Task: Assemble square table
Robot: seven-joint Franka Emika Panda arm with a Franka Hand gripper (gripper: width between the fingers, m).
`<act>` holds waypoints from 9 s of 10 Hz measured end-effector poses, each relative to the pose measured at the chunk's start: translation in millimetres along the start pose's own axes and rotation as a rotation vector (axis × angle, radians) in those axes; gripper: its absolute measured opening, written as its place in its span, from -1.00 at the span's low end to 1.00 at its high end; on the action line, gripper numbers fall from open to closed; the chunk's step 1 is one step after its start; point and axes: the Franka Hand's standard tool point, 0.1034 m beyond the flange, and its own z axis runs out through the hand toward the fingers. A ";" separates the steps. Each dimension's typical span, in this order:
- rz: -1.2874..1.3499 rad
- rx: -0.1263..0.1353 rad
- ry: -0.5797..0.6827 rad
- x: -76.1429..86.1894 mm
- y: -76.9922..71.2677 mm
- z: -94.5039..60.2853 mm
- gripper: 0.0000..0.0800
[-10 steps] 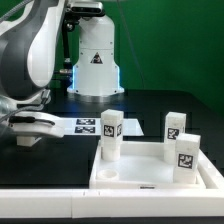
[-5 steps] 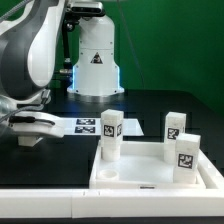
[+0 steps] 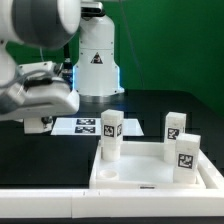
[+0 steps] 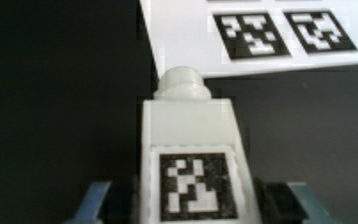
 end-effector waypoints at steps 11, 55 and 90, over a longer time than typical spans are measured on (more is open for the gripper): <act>-0.132 -0.074 0.797 12.1 -95.3 -115.6 -0.29; 0.009 -0.056 0.858 92.8 -173.5 -77.4 0.62; 0.936 0.353 0.794 104.4 -182.1 -91.6 -0.28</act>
Offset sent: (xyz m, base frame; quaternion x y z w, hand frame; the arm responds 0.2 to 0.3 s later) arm 0.0663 0.0521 0.0956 0.0088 0.1931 -0.0710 0.9786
